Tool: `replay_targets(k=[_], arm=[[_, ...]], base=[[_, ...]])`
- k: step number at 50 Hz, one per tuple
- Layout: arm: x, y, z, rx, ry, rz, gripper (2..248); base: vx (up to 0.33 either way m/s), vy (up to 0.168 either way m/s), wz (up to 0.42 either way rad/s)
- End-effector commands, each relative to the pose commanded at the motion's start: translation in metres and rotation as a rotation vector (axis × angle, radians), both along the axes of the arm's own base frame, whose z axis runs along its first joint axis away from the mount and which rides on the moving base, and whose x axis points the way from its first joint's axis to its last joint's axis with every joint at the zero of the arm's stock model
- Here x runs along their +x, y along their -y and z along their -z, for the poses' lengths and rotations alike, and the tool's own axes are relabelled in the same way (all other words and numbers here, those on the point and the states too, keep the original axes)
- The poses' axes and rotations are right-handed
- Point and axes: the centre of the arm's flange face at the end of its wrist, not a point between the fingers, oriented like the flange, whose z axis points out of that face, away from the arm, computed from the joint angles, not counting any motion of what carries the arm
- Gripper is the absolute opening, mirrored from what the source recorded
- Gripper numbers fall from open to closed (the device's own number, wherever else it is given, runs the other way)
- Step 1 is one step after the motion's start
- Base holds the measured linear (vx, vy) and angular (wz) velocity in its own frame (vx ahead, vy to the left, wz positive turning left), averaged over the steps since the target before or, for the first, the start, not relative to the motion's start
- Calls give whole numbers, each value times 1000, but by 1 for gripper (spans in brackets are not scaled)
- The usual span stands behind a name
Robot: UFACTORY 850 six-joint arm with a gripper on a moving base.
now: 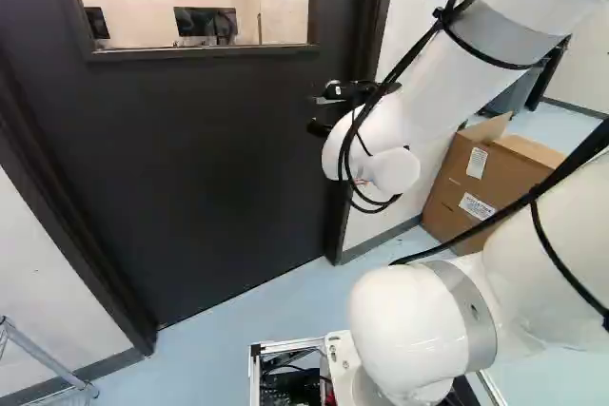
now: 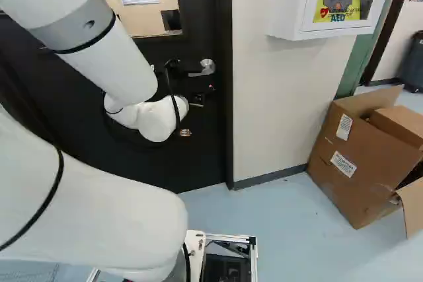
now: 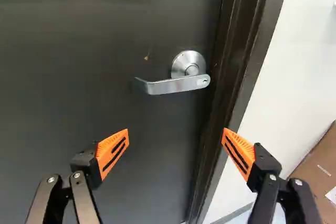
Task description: Open the door and move inside
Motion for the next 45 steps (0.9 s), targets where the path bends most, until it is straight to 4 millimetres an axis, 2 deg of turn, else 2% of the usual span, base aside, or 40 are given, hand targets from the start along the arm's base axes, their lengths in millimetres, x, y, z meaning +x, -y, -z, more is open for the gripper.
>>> replay_targets(k=[45], arm=[[30,-9,-47,-71,103,-102,247]], base=[[0,0,0]])
